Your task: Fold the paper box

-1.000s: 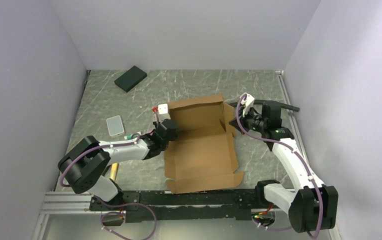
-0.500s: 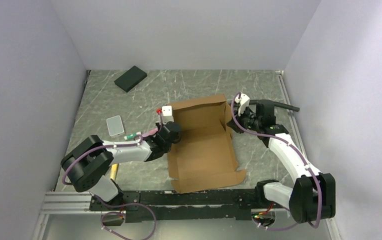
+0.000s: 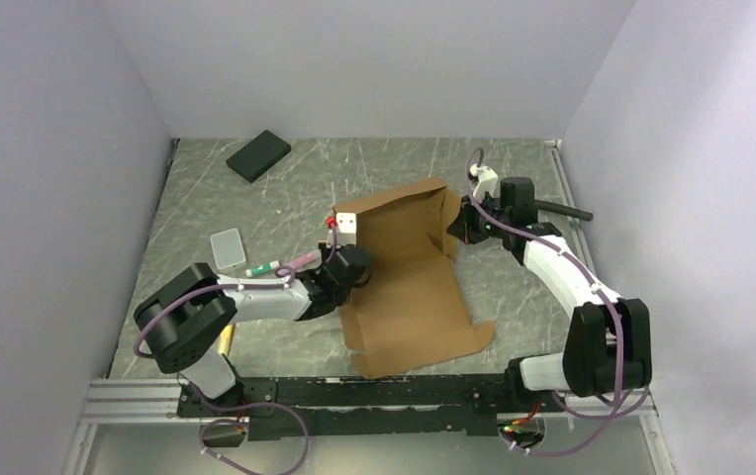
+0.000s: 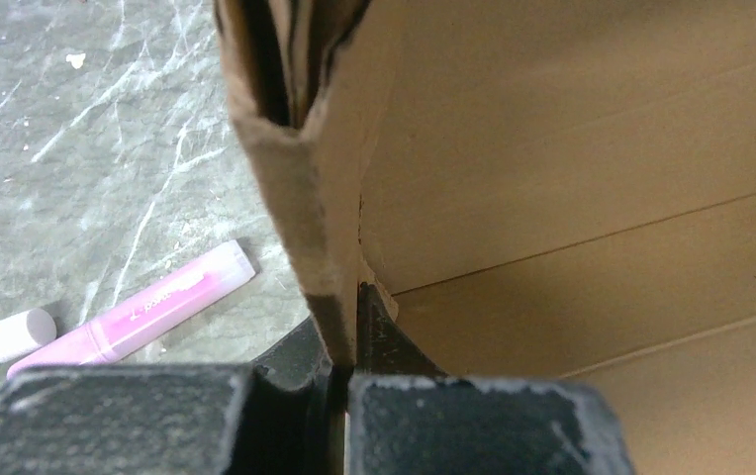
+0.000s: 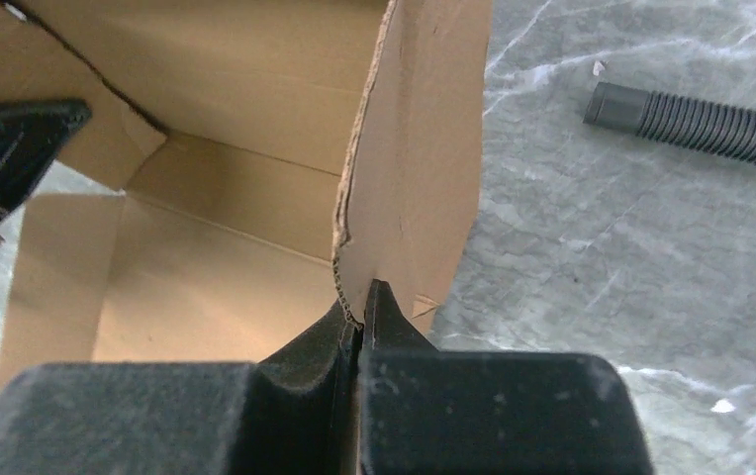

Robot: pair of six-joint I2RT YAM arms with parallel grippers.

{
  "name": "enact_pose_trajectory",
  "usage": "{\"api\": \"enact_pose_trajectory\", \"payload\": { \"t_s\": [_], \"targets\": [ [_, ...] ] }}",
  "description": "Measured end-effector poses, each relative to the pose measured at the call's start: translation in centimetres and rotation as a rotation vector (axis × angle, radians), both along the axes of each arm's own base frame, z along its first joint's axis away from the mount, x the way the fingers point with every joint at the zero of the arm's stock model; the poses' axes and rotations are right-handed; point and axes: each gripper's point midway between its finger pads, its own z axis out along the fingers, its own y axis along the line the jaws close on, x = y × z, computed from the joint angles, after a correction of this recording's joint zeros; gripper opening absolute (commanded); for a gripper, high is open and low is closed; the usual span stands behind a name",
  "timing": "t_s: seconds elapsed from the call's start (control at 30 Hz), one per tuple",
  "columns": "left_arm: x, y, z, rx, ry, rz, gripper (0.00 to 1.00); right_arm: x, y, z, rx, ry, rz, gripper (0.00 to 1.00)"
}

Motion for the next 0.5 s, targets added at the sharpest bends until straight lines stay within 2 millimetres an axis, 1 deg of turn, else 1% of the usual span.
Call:
{"api": "enact_pose_trajectory", "payload": {
  "t_s": [0.13, 0.27, 0.3, 0.37, 0.47, 0.5],
  "targets": [
    [-0.2, -0.1, 0.1, 0.015, -0.005, -0.001, 0.0, 0.2, 0.7, -0.1, 0.035, 0.035, -0.072, 0.0],
    [-0.2, 0.1, 0.1, 0.023, -0.005, 0.005, 0.0, -0.9, 1.7, -0.6, -0.006, -0.013, -0.112, 0.0],
    [-0.2, 0.1, 0.1, 0.027, -0.003, 0.005, 0.0, -1.1, 1.7, -1.0, -0.027, -0.02, -0.124, 0.01],
    [-0.2, 0.0, 0.1, 0.028, -0.003, 0.005, 0.0, -0.9, 1.5, -1.1, -0.058, -0.036, -0.157, 0.01],
    [-0.1, -0.6, 0.6, 0.016, -0.01, -0.002, 0.0, 0.1, 0.5, -1.2, -0.101, -0.045, -0.247, 0.01],
    [0.0, -0.9, 0.8, 0.009, -0.014, -0.007, 0.0, 0.5, 0.2, -1.1, -0.11, -0.041, -0.275, 0.03]
  ]
}}
